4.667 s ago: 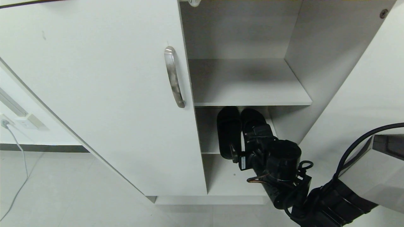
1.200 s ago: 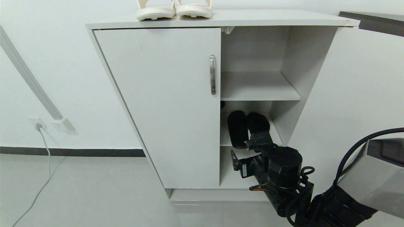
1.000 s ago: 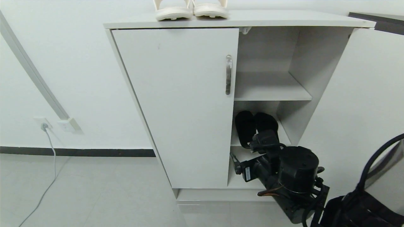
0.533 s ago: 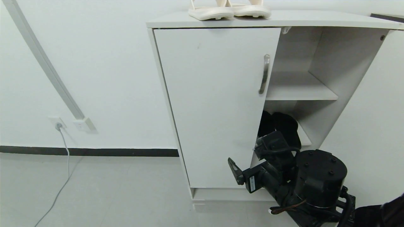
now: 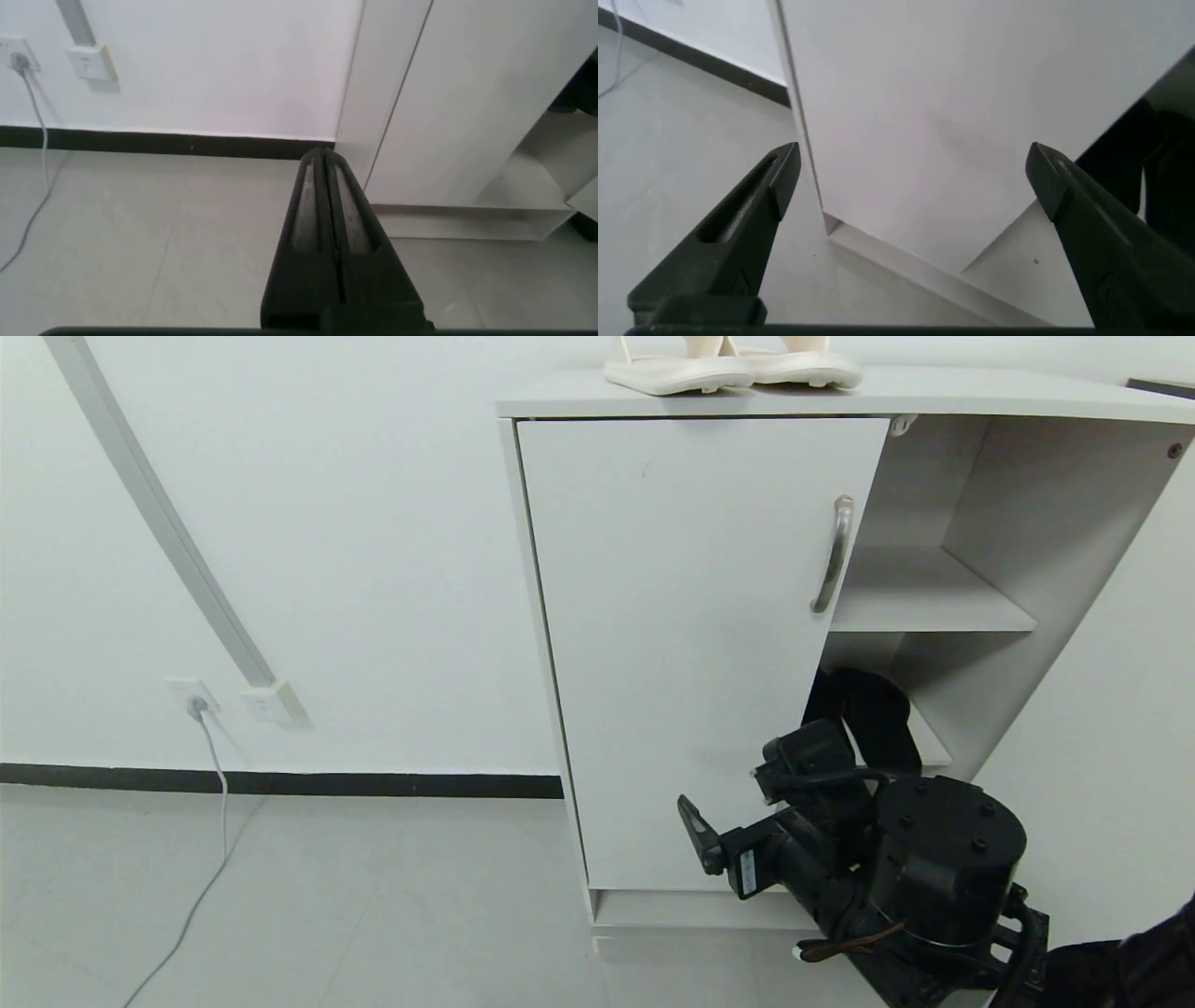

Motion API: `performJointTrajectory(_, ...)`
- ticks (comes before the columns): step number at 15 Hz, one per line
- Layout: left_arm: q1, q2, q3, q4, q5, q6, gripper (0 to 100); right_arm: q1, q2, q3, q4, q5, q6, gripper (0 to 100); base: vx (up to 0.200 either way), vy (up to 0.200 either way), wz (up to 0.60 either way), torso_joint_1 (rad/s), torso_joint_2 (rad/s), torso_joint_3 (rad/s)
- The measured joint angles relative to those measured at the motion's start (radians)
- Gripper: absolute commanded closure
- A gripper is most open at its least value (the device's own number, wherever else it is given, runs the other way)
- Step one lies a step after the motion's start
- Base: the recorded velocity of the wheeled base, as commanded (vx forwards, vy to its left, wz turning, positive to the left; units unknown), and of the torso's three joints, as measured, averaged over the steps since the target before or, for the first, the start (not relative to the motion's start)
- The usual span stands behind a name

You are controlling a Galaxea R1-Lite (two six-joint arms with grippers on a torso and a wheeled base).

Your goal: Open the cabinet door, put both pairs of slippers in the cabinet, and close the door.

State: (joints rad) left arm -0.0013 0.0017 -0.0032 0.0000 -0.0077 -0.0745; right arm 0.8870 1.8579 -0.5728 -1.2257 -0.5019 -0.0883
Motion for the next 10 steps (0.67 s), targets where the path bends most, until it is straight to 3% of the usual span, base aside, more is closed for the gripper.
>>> performJointTrajectory(10,0.000,0.000,0.000,0.000,0.000,0.000,100,-0.009,0.023,0.001,0.000,-0.001,-0.006,0,0.000,0.000,0.00,0.000,0.00,0.000)
